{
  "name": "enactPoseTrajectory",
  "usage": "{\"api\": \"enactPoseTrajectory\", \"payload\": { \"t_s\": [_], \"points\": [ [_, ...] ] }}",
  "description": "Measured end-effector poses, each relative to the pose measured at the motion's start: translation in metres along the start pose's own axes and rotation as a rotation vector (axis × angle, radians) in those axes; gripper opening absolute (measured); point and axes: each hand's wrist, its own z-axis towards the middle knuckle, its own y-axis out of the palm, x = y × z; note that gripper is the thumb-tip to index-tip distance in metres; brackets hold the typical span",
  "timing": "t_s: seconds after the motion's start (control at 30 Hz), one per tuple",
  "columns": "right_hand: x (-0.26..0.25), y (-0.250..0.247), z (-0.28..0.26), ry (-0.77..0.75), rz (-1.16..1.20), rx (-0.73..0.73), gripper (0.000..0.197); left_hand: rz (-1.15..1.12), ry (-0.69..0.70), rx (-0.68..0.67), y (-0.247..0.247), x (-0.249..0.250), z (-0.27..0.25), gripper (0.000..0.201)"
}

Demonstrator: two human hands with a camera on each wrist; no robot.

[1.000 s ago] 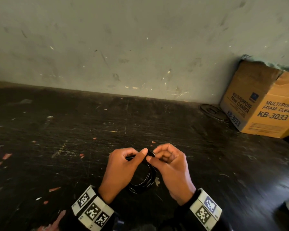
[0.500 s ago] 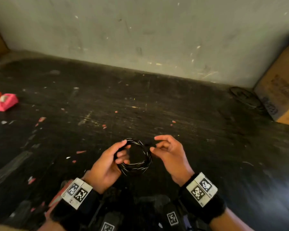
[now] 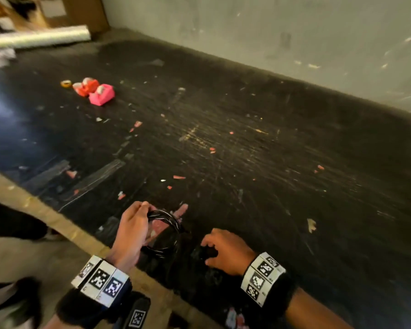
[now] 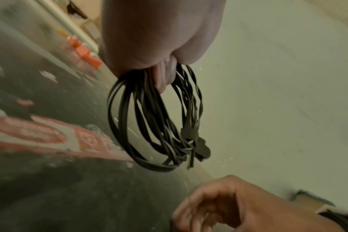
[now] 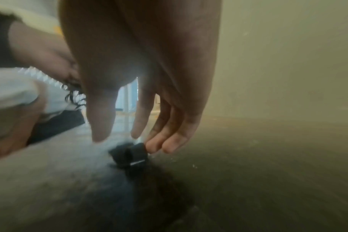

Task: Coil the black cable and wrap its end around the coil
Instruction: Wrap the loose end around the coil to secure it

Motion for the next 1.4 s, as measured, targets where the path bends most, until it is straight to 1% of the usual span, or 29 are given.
{"api": "enactPoseTrajectory", "payload": {
  "t_s": [0.1,0.17,0.23,0.27,0.33,0.4,0.47,0.5,0.53,0.57,0.63,0.7,0.77,0.8,0.83,0.9,0.93,0.97,1.0,1.03,1.1,1.17,1.23,1.27,1.33,1.37,1.4],
  "points": [
    [-0.001,0.004,0.005,-0.001,-0.077,-0.002,0.028,0.062,0.028,-0.126,0.004,0.010,-0.015,0.023],
    [-0.001,0.000,0.006,0.002,-0.066,0.051,0.023,0.142,0.035,-0.238,0.003,-0.001,-0.008,0.025],
    [0.000,-0.010,0.002,0.037,0.058,0.165,0.017,0.312,0.118,-0.387,0.002,-0.016,0.002,0.031],
    [-0.001,-0.017,0.000,0.043,0.139,0.224,0.014,0.448,0.167,-0.444,0.003,-0.024,0.008,0.035],
    [-0.004,-0.034,-0.010,0.040,0.253,0.316,0.010,0.638,0.255,-0.545,0.019,-0.028,0.009,0.033],
    [-0.005,-0.050,-0.024,0.008,0.311,0.382,0.008,0.672,0.351,-0.645,0.044,-0.024,-0.002,0.032],
    [-0.004,-0.061,-0.038,-0.027,0.303,0.450,0.005,0.577,0.436,-0.721,0.063,-0.025,-0.011,0.032],
    [0.001,-0.065,-0.047,-0.019,0.294,0.504,0.003,0.533,0.480,-0.754,0.073,-0.027,-0.011,0.033],
    [0.005,-0.066,-0.053,0.007,0.299,0.553,0.002,0.515,0.520,-0.769,0.082,-0.027,-0.012,0.033],
    [0.013,-0.067,-0.060,0.070,0.317,0.612,0.003,0.521,0.560,-0.792,0.093,-0.029,-0.013,0.033],
    [0.026,-0.066,-0.064,0.238,0.415,0.717,0.013,0.547,0.665,-0.835,0.113,-0.029,-0.017,0.037],
    [0.037,-0.065,-0.068,0.429,0.659,0.781,0.021,0.576,0.734,-0.868,0.134,-0.031,-0.022,0.043],
    [0.043,-0.071,-0.073,0.566,0.910,0.815,0.016,0.587,0.777,-0.874,0.149,-0.031,-0.026,0.042],
    [0.043,-0.077,-0.078,0.588,0.999,0.824,0.014,0.591,0.797,-0.876,0.155,-0.029,-0.029,0.042],
    [0.043,-0.082,-0.086,0.558,1.088,0.844,0.012,0.579,0.798,-0.889,0.161,-0.027,-0.032,0.042],
    [0.044,-0.093,-0.101,0.393,1.231,0.874,0.006,0.500,0.713,-0.909,0.169,-0.020,-0.033,0.043],
    [0.045,-0.097,-0.109,0.302,1.254,0.872,0.010,0.462,0.642,-0.916,0.173,-0.015,-0.034,0.043],
    [0.046,-0.100,-0.118,0.233,1.219,0.851,0.017,0.432,0.568,-0.924,0.177,-0.009,-0.033,0.041],
    [0.047,-0.102,-0.125,0.194,1.129,0.816,0.024,0.415,0.496,-0.935,0.181,-0.004,-0.033,0.041],
    [0.047,-0.105,-0.131,0.171,1.012,0.782,0.028,0.400,0.419,-0.946,0.184,0.001,-0.034,0.042],
    [0.049,-0.108,-0.139,0.136,0.785,0.768,0.023,0.365,0.280,-0.961,0.189,0.009,-0.037,0.047],
    [0.049,-0.113,-0.145,0.118,0.612,0.814,0.018,0.338,0.192,-0.973,0.192,0.019,-0.040,0.043],
    [0.048,-0.118,-0.149,0.121,0.538,0.880,0.015,0.330,0.130,-0.963,0.194,0.027,-0.042,0.031],
    [0.047,-0.122,-0.152,0.130,0.576,0.919,0.014,0.331,0.108,-0.940,0.196,0.030,-0.042,0.031],
    [0.041,-0.131,-0.160,0.092,0.753,0.970,0.014,0.332,0.072,-0.848,0.198,0.034,-0.040,0.036],
    [0.036,-0.134,-0.165,0.057,0.834,0.940,0.014,0.339,0.063,-0.807,0.200,0.036,-0.039,0.037],
    [0.032,-0.139,-0.169,0.034,0.860,0.863,0.011,0.349,0.069,-0.783,0.201,0.038,-0.038,0.038]
  ]
}}
